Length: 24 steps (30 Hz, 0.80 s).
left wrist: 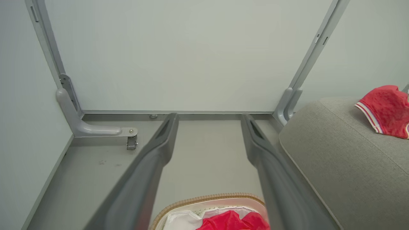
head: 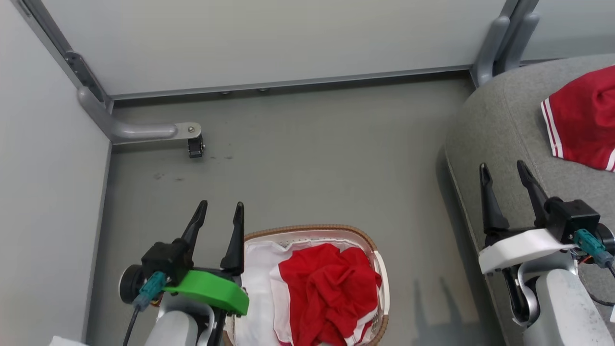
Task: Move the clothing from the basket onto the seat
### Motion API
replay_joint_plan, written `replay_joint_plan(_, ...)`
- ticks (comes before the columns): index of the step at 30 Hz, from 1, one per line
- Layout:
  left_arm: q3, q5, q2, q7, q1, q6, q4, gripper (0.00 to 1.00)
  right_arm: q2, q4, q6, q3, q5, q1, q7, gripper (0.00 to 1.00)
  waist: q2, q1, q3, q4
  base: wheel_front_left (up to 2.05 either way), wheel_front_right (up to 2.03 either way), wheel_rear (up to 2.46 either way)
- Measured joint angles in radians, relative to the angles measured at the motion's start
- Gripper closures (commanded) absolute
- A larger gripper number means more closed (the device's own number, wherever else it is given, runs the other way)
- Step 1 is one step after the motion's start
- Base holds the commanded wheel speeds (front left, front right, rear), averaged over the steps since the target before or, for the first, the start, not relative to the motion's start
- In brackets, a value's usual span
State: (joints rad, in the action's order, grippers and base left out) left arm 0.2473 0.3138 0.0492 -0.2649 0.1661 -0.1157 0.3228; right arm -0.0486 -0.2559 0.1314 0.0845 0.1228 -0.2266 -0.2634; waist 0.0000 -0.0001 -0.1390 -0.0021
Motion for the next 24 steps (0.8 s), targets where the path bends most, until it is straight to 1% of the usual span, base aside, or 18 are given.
replay_joint_plan(7,0.085,-0.045,-0.001,0.0,0.141,-0.009,0.089,0.0,0.0,0.031,0.0,0.0,0.007,-0.082,0.0,0.0,0.0,0.0,-0.103,-0.035,0.0,0.0,0.0)
replay_joint_plan(14,0.177,-0.083,-0.002,0.0,0.281,-0.012,0.258,0.0,0.0,0.063,0.0,-0.013,0.029,-0.152,0.0,0.0,0.0,0.0001,-0.232,-0.087,0.0,0.0,0.0)
replay_joint_plan(19,0.288,-0.08,0.001,0.0,0.367,-0.013,0.4,0.0,-0.001,0.086,0.0,-0.014,0.049,-0.193,0.0,0.0,0.0,0.0001,-0.33,-0.129,0.0,0.0,0.0)
replay_joint_plan(24,0.398,-0.051,0.018,0.009,0.433,-0.013,0.559,0.0,-0.001,0.106,0.0,-0.03,0.076,-0.227,0.0,0.0,0.0,0.0002,-0.418,-0.169,0.0,0.0,0.0)
